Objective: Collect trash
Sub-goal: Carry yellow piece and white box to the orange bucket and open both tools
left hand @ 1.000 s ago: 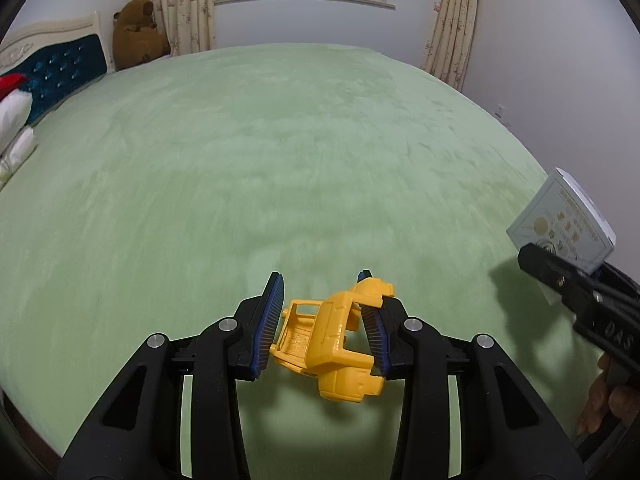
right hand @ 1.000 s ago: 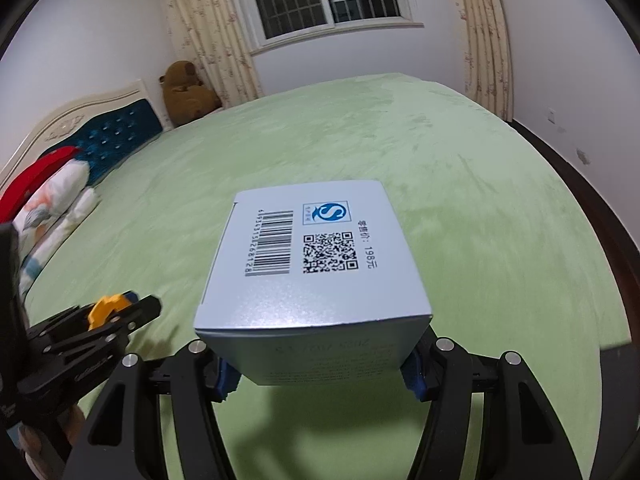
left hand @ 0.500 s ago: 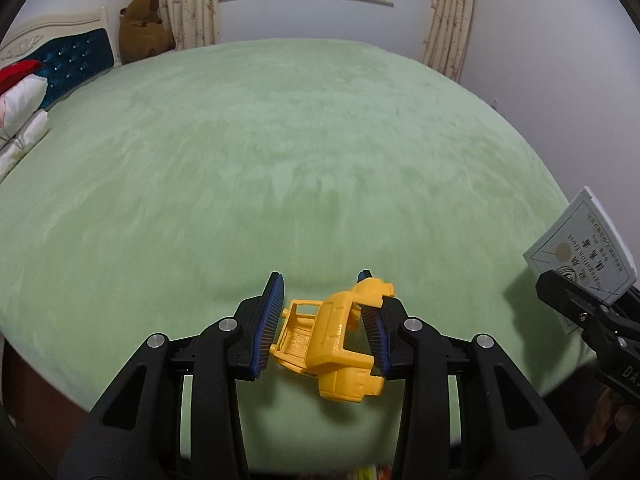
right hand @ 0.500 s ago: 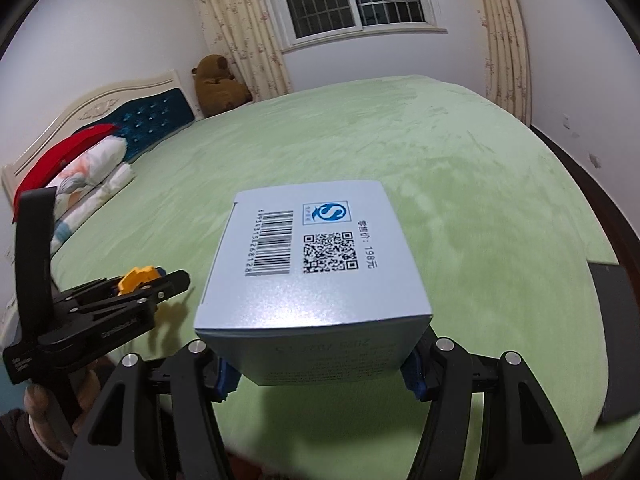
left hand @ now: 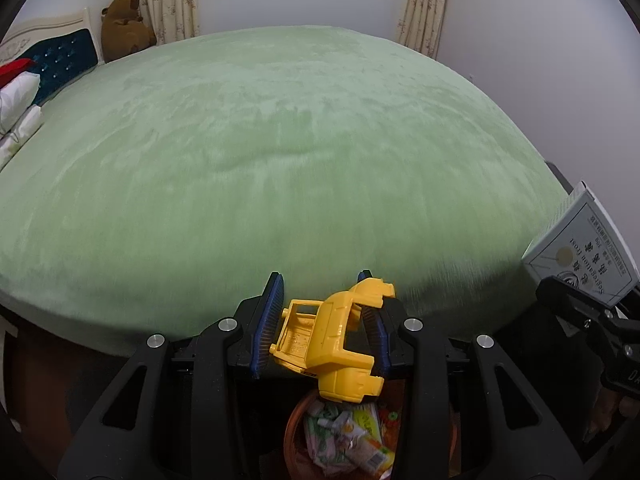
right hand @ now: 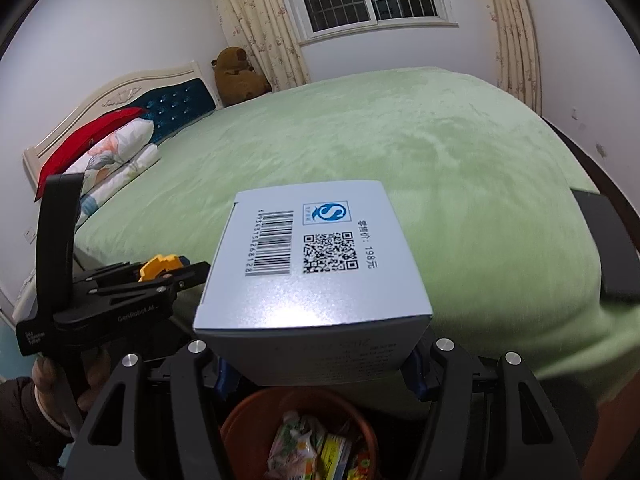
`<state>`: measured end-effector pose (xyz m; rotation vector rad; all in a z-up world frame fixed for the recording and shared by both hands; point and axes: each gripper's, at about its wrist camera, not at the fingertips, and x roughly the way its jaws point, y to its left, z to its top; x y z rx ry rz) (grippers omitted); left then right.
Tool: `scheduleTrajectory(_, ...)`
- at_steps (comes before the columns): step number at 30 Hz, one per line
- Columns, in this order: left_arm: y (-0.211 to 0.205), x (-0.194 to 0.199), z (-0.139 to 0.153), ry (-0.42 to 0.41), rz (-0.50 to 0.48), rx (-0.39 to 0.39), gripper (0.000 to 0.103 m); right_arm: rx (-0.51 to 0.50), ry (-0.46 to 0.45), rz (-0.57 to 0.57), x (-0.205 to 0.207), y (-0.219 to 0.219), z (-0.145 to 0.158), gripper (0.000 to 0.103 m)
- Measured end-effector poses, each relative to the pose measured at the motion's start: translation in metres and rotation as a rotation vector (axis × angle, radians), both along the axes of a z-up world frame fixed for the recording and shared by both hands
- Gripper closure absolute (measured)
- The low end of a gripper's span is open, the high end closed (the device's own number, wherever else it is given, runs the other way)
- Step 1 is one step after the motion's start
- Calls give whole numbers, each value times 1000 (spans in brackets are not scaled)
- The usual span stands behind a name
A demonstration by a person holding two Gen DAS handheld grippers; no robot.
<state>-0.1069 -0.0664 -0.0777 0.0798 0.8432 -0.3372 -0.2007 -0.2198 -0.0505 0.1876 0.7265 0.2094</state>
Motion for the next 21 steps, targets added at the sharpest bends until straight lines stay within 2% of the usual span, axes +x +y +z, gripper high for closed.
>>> scheduleTrajectory(7,4,-31,-14,41,-51,24,65,-46,78,59,-26,13,-25,42)
scheduleTrajectory(10,4,-42,-25,68,-73,57,65,-70,116,79,-35,19,-34,42)
scheduleTrajectory(14,2,-48,-54,161,-99,100,65,-77,167,122,-35,26,-46,41)
scheduleTrajectory(19,-5,-41,-84,275,-130,141,65,-82,319,224,-24,40,-73,41)
scheduleTrajectory(21,-6,-33,-100,351,-129,153,65,-87,365,241,-19,42,-83,41)
